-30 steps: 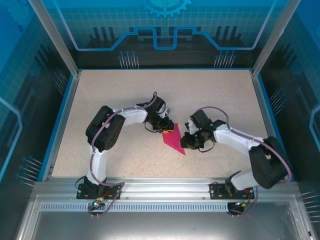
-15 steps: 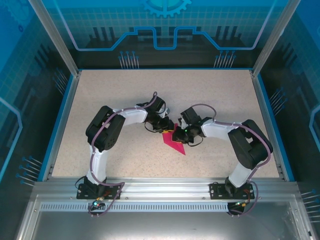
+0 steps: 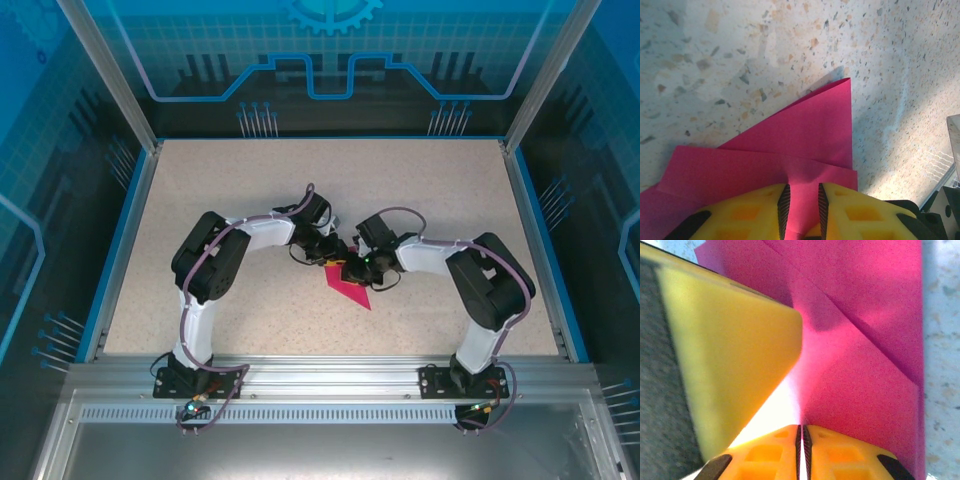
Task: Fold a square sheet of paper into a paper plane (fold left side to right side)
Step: Fourth fold the wing at the center of the table.
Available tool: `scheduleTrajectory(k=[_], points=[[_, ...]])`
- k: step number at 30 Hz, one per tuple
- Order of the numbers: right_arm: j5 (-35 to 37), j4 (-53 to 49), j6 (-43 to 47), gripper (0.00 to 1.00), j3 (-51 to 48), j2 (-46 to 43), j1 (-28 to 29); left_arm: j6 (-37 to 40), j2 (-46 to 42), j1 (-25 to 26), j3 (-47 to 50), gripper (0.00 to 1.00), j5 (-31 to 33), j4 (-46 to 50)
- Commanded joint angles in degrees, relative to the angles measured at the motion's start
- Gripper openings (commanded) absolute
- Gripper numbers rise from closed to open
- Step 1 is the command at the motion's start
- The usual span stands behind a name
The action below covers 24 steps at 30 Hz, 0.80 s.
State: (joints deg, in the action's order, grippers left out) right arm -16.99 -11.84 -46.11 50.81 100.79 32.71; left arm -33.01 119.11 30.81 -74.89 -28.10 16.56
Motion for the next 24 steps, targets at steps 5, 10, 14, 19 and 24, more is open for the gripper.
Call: scheduleTrajectory(k=[5,10,14,19,24], points=[[0.6,-8.2,-0.3,0.14,-8.9,-6.1,-0.2,0.8,2.4,-0.6,0.7,0.28,5.6,2.4],[-1.7,-8.4,-0.7,0.14,-15.7,-10.9,-1.5,0.8,2.4,-0.5,0.7,0.28,5.5,2.4],[-2.5,-11.0,0.4,0.14,-19.7,-13.8,-1.6,0.9,2.3,-0.5,0.2,0.28,5.5,2.8],[-2.8,-11.8,1.3,0.15,-24.9,-19.2,-4.5,1.0,1.9,-0.5,-0.5,0.29,5.5,3.4],[-3.4,-15.1,4.4,0.15,-25.7,-23.1,-6.8,1.4,1.4,-0.6,-2.2,0.31,5.2,5.2]])
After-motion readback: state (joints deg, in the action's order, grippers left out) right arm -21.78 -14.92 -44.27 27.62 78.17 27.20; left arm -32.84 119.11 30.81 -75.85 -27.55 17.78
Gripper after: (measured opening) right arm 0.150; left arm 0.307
